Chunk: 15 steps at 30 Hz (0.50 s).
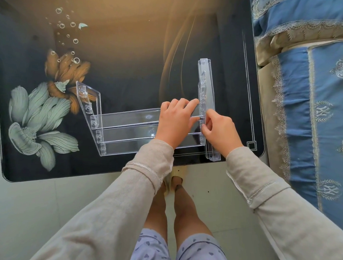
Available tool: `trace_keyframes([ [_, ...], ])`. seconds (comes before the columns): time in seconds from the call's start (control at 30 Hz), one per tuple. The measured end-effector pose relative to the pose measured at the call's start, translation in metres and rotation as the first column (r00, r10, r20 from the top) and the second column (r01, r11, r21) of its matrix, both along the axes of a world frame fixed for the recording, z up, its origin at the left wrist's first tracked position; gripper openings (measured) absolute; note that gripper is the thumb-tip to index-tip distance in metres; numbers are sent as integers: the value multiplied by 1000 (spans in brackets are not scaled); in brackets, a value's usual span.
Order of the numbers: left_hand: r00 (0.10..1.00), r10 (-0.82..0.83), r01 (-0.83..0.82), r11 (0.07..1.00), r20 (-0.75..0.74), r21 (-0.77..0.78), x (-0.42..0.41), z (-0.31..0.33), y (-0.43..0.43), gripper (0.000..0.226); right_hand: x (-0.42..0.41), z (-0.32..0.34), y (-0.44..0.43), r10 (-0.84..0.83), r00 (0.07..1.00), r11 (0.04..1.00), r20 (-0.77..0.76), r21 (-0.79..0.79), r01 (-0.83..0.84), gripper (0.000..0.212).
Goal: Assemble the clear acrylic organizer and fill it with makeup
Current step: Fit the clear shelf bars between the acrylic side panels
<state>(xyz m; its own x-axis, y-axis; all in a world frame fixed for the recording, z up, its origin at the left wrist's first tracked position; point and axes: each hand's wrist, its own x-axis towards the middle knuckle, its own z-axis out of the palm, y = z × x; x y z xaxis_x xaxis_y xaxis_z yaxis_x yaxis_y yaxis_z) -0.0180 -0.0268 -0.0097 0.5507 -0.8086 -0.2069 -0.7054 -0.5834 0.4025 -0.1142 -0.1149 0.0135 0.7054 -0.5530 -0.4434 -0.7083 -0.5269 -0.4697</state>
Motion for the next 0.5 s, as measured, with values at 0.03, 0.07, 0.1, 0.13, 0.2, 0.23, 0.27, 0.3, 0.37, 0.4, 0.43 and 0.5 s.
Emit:
trace_keyframes([
  [0.03, 1000, -4, 4, 1000, 1, 2, 0, -1, 0, 44, 0, 0, 0, -2, 1000, 1000, 0, -1, 2, 18],
  [0.07, 1000, -5, 5, 1000, -1, 3, 1, -1, 0, 44, 0, 1, 0, -4, 1000, 1000, 0, -1, 4, 18],
  [0.1, 1000, -3, 3, 1000, -8, 1, 2, -1, 0, 43, 0, 2, 1, -4, 1000, 1000, 1, 1, 4, 18],
  [0.13, 1000, -1, 0, 1000, -22, -3, 3, -1, 0, 42, 1, 2, 1, -5, 1000, 1000, 1, 4, 5, 18],
  [0.2, 999, 1, -1, 1000, -53, -16, 4, 0, 1, 41, 0, 3, 2, -6, 1000, 1000, 1, 10, 6, 18],
  [0.23, 998, -2, 1, 1000, -63, -22, 4, 0, 1, 41, 0, 3, 2, -5, 1000, 1000, 0, 11, 5, 18],
  [0.27, 998, -5, 4, 1000, -66, -27, 4, 0, 2, 40, 1, 3, 3, -3, 1000, 1000, -3, 10, 3, 18],
  [0.3, 998, -9, 7, 1000, -67, -31, 5, 0, 2, 40, 1, 4, 3, -1, 1000, 1000, -7, 9, 1, 18],
  [0.37, 997, -13, 10, 999, -70, -35, 5, 0, 2, 41, 1, 4, 4, 2, 1000, 1000, -12, 11, -2, 18],
  [0.4, 997, -15, 13, 999, -72, -37, 5, 0, 3, 41, 1, 5, 4, 2, 1000, 1000, -15, 15, -2, 18],
  [0.43, 997, -18, 15, 999, -71, -39, 5, 0, 2, 41, 1, 5, 4, 2, 1000, 1000, -20, 20, -2, 17],
  [0.5, 998, -21, 18, 999, -66, -45, 5, 0, 3, 41, 2, 6, 4, 0, 1000, 1000, -27, 30, 1, 16],
])
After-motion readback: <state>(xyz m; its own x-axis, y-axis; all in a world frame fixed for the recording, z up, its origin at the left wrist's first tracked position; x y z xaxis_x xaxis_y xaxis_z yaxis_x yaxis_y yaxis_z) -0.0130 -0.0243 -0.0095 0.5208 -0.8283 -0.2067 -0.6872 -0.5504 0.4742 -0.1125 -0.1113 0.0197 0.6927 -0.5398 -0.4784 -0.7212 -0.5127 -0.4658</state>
